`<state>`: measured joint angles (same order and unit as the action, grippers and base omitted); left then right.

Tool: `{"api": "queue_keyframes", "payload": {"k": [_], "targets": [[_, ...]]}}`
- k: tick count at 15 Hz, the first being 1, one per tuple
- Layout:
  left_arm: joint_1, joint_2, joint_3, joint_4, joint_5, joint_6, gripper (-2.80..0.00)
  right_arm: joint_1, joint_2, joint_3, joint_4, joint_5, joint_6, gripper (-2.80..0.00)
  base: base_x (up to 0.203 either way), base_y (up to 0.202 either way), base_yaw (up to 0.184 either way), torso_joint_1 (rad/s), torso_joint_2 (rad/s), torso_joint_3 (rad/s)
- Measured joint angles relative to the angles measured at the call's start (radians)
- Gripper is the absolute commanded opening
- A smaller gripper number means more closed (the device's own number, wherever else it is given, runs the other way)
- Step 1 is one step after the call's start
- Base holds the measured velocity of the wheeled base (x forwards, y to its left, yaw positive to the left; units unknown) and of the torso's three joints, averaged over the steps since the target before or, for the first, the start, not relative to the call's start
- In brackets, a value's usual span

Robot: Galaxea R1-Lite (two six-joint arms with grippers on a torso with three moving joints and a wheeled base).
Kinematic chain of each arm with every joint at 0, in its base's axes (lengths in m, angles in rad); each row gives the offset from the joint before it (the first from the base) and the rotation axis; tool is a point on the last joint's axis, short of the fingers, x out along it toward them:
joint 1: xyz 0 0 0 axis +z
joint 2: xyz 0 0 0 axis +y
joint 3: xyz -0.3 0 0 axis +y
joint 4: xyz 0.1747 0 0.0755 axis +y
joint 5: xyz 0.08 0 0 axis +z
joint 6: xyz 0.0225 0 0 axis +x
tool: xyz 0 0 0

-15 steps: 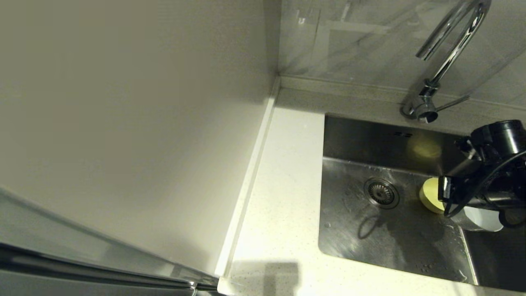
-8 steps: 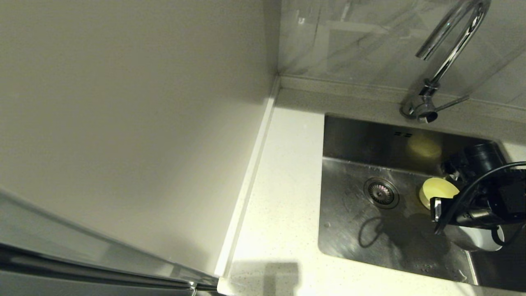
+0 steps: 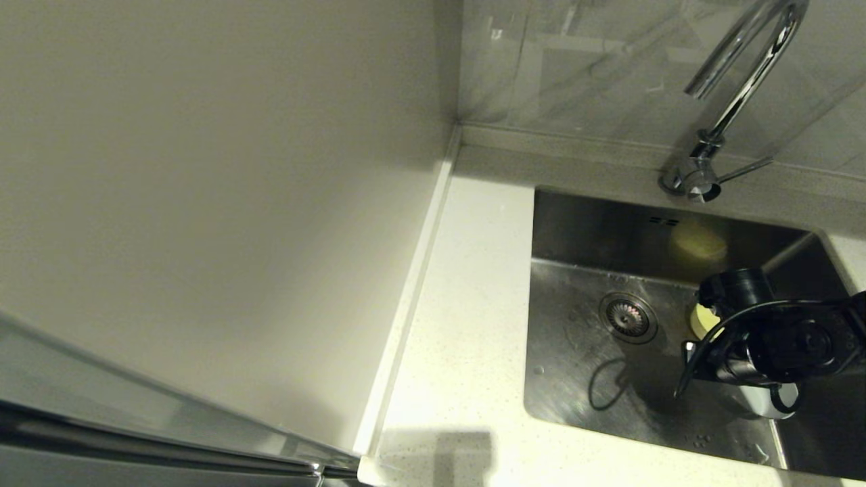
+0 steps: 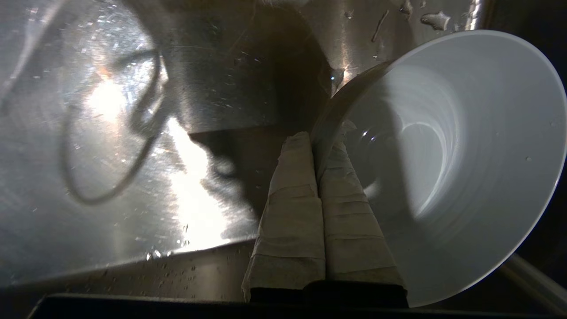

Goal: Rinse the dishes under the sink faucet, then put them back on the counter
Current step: Put a bowl into the sink

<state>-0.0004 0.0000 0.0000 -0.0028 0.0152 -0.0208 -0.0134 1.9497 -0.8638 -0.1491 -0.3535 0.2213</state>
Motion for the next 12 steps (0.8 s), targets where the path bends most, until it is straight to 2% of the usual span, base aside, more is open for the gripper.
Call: {"api": "queue_keyframes", "payload": {"k": [5, 10, 11, 12], "targets": [[0.0, 0.0, 0.0, 0.0, 0.0, 0.0, -2.8, -0.011, 0.097, -0.031, -0.073, 0.0, 0.0, -2.8, 0.0, 0.0, 0.0, 0.0, 0.0, 0.0], [0.0, 0.0, 0.0, 0.0, 0.0, 0.0, -2.8, -0.018, 0.161, -0.069, -0.078, -0.005, 0.004, -2.8, 0.0, 0.0, 0.0, 0.0, 0.0, 0.0], [0.0, 0.0, 0.0, 0.0, 0.0, 0.0, -2.8, -0.018, 0.168, -0.075, -0.079, -0.011, 0.004, 0.0, 0.0, 0.0, 0.0, 0.0, 0.0, 0.0], [0.0, 0.0, 0.0, 0.0, 0.0, 0.0, -2.8, -0.019, 0.174, -0.08, -0.08, -0.013, 0.005, 0.0, 0.0, 0.0, 0.0, 0.0, 0.0, 0.0]]}}
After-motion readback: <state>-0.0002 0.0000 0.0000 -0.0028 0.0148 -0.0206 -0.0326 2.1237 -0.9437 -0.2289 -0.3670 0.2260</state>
